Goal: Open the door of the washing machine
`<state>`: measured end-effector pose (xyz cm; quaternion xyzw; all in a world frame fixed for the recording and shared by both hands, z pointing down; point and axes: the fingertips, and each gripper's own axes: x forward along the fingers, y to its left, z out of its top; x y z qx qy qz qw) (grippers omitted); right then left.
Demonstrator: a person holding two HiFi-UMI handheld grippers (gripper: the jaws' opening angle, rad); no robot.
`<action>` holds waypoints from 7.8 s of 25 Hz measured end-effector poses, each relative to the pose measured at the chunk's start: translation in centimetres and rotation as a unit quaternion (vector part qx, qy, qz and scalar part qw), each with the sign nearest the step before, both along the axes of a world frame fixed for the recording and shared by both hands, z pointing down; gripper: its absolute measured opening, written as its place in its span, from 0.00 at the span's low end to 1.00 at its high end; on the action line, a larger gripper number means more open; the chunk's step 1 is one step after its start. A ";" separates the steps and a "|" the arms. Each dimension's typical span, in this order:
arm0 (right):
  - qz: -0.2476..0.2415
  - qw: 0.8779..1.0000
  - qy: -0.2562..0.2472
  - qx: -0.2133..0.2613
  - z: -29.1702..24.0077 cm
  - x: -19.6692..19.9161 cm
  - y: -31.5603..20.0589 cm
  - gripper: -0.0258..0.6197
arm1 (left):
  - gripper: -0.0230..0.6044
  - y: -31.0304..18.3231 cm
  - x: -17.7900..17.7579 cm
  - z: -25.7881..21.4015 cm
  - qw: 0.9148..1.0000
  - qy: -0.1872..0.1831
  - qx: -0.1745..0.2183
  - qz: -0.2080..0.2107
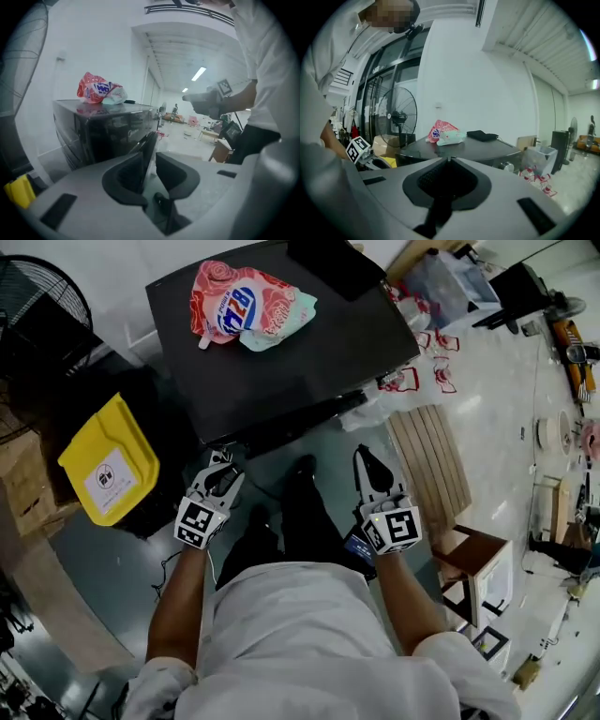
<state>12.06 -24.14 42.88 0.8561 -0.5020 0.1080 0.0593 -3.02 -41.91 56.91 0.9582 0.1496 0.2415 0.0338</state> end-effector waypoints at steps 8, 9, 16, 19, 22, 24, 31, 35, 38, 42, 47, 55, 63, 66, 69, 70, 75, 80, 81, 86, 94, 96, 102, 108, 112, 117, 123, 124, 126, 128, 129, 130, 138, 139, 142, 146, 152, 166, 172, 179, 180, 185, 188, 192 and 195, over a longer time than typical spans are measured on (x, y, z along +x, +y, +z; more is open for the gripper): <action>0.024 0.998 -0.039 -0.038 7.1 -2.2 3.8 0.11 | 0.22 1.1 0.6 6.7 0.999 -0.033 -0.006 0.028; 0.023 0.998 -0.044 -0.044 8.3 -2.4 4.1 0.11 | 0.22 1.2 0.8 7.6 0.999 -0.038 -0.007 0.028; -0.007 0.997 -0.055 -0.049 15.9 -1.4 2.8 0.11 | 0.24 1.6 3.2 15.2 0.998 -0.056 0.007 0.027; -0.034 0.996 -0.060 -0.052 19.1 -1.8 1.6 0.11 | 0.24 1.6 3.8 18.0 0.997 -0.069 0.028 0.029; -0.047 0.995 -0.071 -0.051 22.0 -2.4 1.3 0.11 | 0.24 1.5 4.4 20.0 0.996 -0.073 0.036 0.028; -0.039 0.996 -0.074 -0.038 23.4 -2.3 1.3 0.11 | 0.24 1.4 4.9 21.0 0.996 -0.073 0.039 0.031; 0.000 0.994 -0.104 -0.032 27.1 -2.3 2.4 0.11 | 0.23 2.2 6.4 22.6 0.995 -0.068 0.034 0.063; 0.009 0.994 -0.104 -0.029 27.5 -2.0 2.3 0.11 | 0.22 2.3 6.4 22.8 0.996 -0.068 0.001 0.052; 0.009 0.994 -0.102 -0.027 27.4 -1.9 2.2 0.11 | 0.20 2.4 6.3 22.7 0.996 -0.070 -0.022 0.048; 0.004 0.994 -0.102 -0.031 27.5 -2.3 1.9 0.11 | 0.20 2.4 6.3 22.6 0.997 -0.061 -0.016 0.039; 0.004 0.994 -0.101 -0.032 27.3 -3.3 2.5 0.11 | 0.20 2.4 6.2 22.7 0.998 -0.062 -0.010 0.022; 0.042 0.994 -0.099 -0.031 26.4 -5.0 7.8 0.11 | 0.21 2.1 5.8 22.7 0.997 -0.064 -0.015 -0.028; 0.091 0.988 -0.120 -0.037 27.6 -6.6 16.6 0.11 | 0.19 10.0 2.1 22.6 0.996 -0.082 -0.041 -0.023; 0.122 0.985 -0.119 -0.016 26.5 -6.1 20.8 0.11 | 0.19 14.3 1.1 22.8 0.995 -0.085 -0.043 -0.041; 0.141 0.984 -0.111 -0.018 25.8 -6.4 25.0 0.11 | 0.19 19.2 0.1 22.9 0.993 -0.096 -0.050 -0.043; 0.144 0.983 -0.111 -0.020 25.8 -6.5 26.2 0.11 | 0.20 20.7 -0.1 22.9 0.993 -0.099 -0.051 -0.047; 0.181 0.976 -0.120 -0.008 25.5 -6.6 32.5 0.11 | 0.20 27.4 0.1 22.7 0.990 -0.113 -0.055 -0.063; 0.222 0.967 -0.124 0.006 25.4 -6.9 37.9 0.11 | 0.21 33.3 0.9 23.0 0.986 -0.136 -0.069 -0.073; 0.227 0.966 -0.126 0.006 25.5 -7.0 38.8 0.11 | 0.21 34.4 1.2 23.0 0.985 -0.140 -0.073 -0.074; 0.253 0.959 -0.128 0.013 25.5 -7.4 43.3 0.11 | 0.23 40.5 2.8 22.8 0.983 -0.154 -0.086 -0.053; 0.320 0.938 -0.135 0.023 26.6 -8.3 50.8 0.11 | 0.22 50.5 8.1 23.0 0.982 -0.157 -0.102 0.001; 0.331 0.933 -0.137 0.020 26.7 -9.0 52.3 0.11 | 0.22 53.0 9.8 23.0 0.982 -0.157 -0.107 0.010; 0.352 0.925 -0.142 0.011 27.4 -10.0 55.9 0.11 | 0.17 61.1 16.8 23.1 0.973 -0.157 -0.144 0.089; 0.346 0.927 -0.144 0.013 27.5 -10.0 56.0 0.10 | 0.17 64.9 18.6 19.0 0.946 -0.112 -0.214 0.217; 0.324 0.936 -0.137 0.023 27.1 -9.0 53.6 0.11 | 0.13 60.9 15.6 18.5 0.940 -0.082 -0.238 0.230; 0.278 0.951 -0.122 0.053 24.8 -7.4 49.5 0.11 | 0.07 52.8 12.1 17.1 0.953 -0.057 -0.217 0.204; 0.238 0.965 -0.079 0.078 16.5 -5.8 44.2 0.11 | 0.06 42.3 8.4 7.4 0.970 0.003 -0.181 0.162; 0.232 0.967 -0.066 0.081 14.4 -5.6 43.7 0.11 | 0.06 40.8 7.9 5.2 0.974 0.018 -0.164 0.155; 0.221 0.971 -0.033 0.085 9.8 -5.4 43.1 0.11 | 0.06 37.8 6.8 1.1 0.982 0.045 -0.127 0.135; 0.213 0.973 -0.001 0.088 4.9 -6.2 42.9 0.11 | 0.06 35.1 4.9 -3.2 0.987 0.066 -0.098 0.110; 0.210 0.973 0.013 0.091 2.4 -6.8 43.0 0.11 | 0.06 34.1 3.8 -5.7 0.988 0.076 -0.084 0.100; 0.208 0.973 0.027 0.095 -0.1 -7.5 43.2 0.11 | 0.06 33.2 2.8 -8.3 0.989 0.089 -0.072 0.091; 0.224 0.959 0.133 0.113 -14.9 -12.3 45.7 0.10 | 0.06 26.5 -3.0 -25.6 0.974 0.225 -0.034 0.015; 0.227 0.957 0.139 0.114 -15.9 -13.3 46.1 0.10 | 0.06 26.1 -3.9 -26.7 0.971 0.234 -0.034 0.013; 0.246 0.951 0.153 0.112 -18.0 -16.5 47.0 0.10 | 0.06 24.8 -6.0 -29.2 0.967 0.252 -0.038 0.015; 0.290 0.937 0.160 0.108 -19.3 -21.4 47.0 0.10 | 0.06 23.8 -8.3 -31.4 0.961 0.271 -0.036 0.041; 0.336 0.926 0.137 0.107 -17.8 -28.6 42.7 0.10 | 0.06 22.0 -13.8 -30.6 0.961 0.260 -0.026 0.091; 0.315 0.941 0.102 0.074 -15.0 -42.4 31.3 0.10 | 0.06 16.9 -28.0 -25.8 0.969 0.212 -0.080 0.099; 0.271 0.954 0.107 0.069 -15.5 -44.4 30.8 0.10 | 0.06 18.9 -31.5 -27.4 0.966 0.227 -0.081 0.095; 0.235 0.961 0.128 0.075 -16.6 -47.3 33.3 0.10 | 0.06 23.2 -35.3 -28.6 0.967 0.226 -0.076 0.094; 0.236 0.960 0.129 0.076 -16.6 -47.7 34.3 0.10 | 0.06 24.3 -35.6 -28.3 0.967 0.223 -0.076 0.097; 0.259 0.958 0.096 0.079 -13.3 -50.1 40.0 0.10 | 0.06 30.3 -37.7 -27.8 0.966 0.216 -0.078 0.116; 0.273 0.954 0.081 0.089 -11.9 -51.1 41.6 0.10 | 0.06 31.8 -38.7 -26.2 0.970 0.200 -0.085 0.107; 0.259 0.957 0.086 0.100 -12.1 -52.6 42.3 0.10 | 0.06 32.7 -39.4 -25.2 0.972 0.191 -0.092 0.098; 0.266 0.955 0.086 0.104 -12.1 -53.1 43.6 0.10 | 0.06 34.0 -39.6 -25.4 0.971 0.192 -0.087 0.109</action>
